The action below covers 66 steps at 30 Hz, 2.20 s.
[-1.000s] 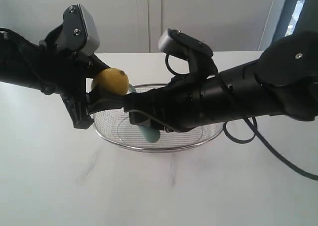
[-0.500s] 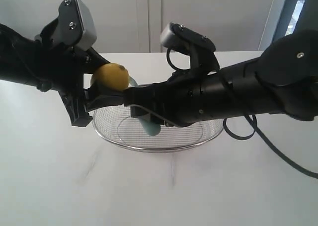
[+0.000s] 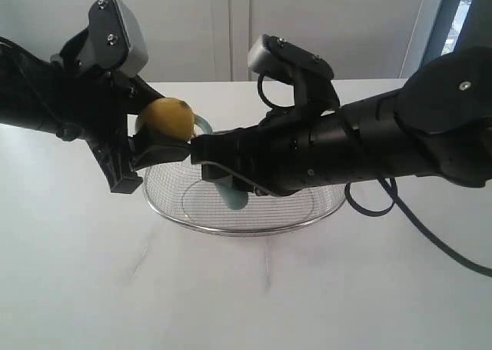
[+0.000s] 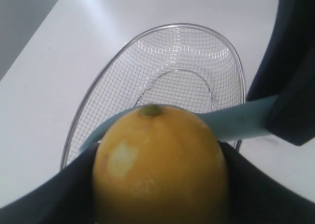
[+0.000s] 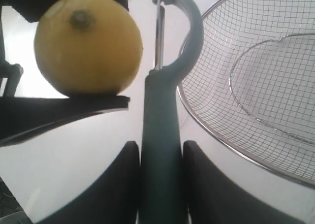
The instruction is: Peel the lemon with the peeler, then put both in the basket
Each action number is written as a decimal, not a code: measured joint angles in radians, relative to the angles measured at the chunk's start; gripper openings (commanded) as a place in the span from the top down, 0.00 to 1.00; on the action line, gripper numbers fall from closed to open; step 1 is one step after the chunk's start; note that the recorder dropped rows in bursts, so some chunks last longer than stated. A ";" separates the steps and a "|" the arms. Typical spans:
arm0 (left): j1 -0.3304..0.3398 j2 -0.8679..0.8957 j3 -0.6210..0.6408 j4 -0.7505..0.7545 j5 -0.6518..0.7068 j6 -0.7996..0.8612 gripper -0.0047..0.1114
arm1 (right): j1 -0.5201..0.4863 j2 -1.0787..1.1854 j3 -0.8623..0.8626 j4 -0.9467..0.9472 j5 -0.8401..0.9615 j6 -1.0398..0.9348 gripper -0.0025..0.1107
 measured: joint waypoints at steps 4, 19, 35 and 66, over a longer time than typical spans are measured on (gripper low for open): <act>0.000 0.000 0.000 0.016 -0.014 -0.024 0.96 | 0.000 -0.002 0.000 0.000 -0.002 0.000 0.98; 0.000 0.000 0.000 0.022 -0.016 -0.034 0.96 | 0.000 -0.052 0.000 0.002 -0.022 0.000 0.98; 0.000 0.000 0.000 0.022 -0.014 -0.040 0.96 | 0.000 -0.233 0.000 -0.007 -0.031 0.000 0.98; 0.000 0.000 0.000 0.034 0.033 -0.058 0.96 | -0.126 -0.283 0.097 -0.514 -0.001 0.376 0.98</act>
